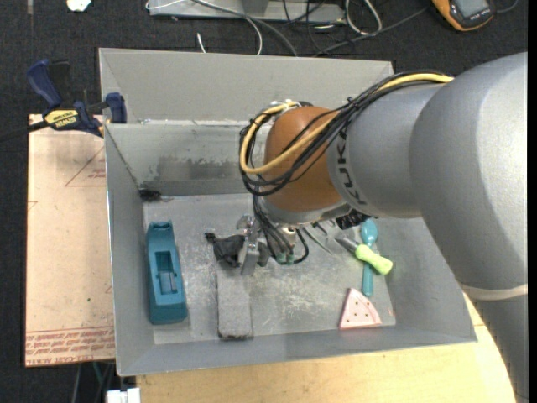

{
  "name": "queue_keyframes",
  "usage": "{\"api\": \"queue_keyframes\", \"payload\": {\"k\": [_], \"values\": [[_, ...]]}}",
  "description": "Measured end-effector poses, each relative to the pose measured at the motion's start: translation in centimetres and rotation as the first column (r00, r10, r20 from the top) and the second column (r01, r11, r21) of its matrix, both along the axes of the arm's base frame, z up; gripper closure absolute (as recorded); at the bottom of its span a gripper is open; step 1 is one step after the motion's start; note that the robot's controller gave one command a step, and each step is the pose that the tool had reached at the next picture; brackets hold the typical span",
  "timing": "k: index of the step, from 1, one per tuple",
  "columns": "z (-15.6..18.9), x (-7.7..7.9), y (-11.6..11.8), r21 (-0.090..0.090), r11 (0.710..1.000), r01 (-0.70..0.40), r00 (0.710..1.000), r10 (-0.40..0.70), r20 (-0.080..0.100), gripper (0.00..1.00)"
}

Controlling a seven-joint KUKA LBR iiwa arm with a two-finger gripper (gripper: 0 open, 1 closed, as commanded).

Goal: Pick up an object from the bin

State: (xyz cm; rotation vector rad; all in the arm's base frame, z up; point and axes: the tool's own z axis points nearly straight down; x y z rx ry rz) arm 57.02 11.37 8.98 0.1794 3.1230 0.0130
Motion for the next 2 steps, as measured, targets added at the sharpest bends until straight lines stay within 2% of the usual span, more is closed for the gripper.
{"api": "queue_keyframes", "payload": {"k": [2], "values": [[3.8, -0.1, 0.0, 0.001, 1.0, 0.0, 1.0, 0.0, -0.002, 1.0]]}}
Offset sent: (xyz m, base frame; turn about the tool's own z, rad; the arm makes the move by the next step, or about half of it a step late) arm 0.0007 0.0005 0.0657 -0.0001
